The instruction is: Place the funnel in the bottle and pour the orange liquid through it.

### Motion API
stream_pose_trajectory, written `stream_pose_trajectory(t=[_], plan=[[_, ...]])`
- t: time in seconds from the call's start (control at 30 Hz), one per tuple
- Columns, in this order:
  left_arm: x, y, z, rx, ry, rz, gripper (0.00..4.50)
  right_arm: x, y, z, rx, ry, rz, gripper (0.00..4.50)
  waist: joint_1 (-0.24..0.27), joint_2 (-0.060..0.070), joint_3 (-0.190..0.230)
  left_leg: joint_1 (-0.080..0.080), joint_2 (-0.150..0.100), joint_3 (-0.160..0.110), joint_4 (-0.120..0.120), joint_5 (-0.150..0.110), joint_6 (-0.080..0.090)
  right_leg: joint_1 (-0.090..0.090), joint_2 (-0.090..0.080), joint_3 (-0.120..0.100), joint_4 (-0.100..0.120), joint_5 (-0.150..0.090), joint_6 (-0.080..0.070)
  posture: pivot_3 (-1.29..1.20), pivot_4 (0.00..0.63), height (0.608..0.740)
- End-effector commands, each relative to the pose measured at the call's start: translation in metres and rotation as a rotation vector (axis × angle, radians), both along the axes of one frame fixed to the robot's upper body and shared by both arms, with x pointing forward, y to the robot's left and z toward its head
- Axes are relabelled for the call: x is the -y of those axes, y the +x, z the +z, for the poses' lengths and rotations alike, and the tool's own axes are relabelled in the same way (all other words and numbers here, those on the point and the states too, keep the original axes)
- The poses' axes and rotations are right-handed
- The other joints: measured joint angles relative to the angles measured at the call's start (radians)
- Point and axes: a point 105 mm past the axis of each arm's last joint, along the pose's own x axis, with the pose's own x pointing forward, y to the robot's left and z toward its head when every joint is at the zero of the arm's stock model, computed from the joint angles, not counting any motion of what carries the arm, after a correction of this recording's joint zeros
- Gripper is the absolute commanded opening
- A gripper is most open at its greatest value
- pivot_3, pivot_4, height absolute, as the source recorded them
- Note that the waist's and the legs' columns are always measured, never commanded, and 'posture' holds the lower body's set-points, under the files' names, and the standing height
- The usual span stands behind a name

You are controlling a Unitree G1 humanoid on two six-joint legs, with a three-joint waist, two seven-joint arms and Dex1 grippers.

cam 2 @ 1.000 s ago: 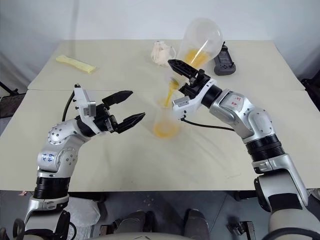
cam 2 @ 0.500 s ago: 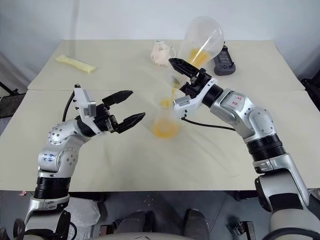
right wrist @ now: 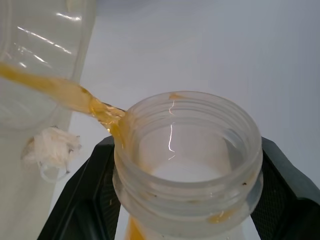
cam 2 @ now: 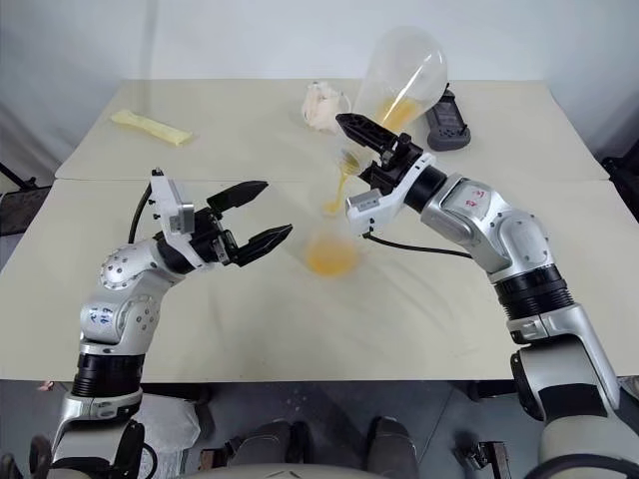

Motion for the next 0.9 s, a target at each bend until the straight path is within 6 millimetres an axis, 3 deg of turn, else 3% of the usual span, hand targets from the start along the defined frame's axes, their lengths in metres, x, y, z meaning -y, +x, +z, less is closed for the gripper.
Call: stream_pose_trajectory(t=[0.03,0.9], plan=[[0.0021,-0.0017,0.0077,0.043,-0.003,-0.006,4.50,-0.0029,-0.0086,0.0218,0.083,0.013,0.027,2.82,0.000,0.000,0.000,0.000,0.000,0.000,0.000,0.000,0.000,0.000,0.000,0.000,0.000,0.000,0.000,0.00,0.150,0.740],[0.0020,-0.0012,0.0080,0.048,-0.010,-0.005,4.50,-0.0041,-0.0114,0.0234,0.117,0.027,0.038,2.82,0.000,0.000,0.000,0.000,0.000,0.000,0.000,0.000,0.000,0.000,0.000,0.000,0.000,0.000,0.000,0.00,0.150,0.740]])
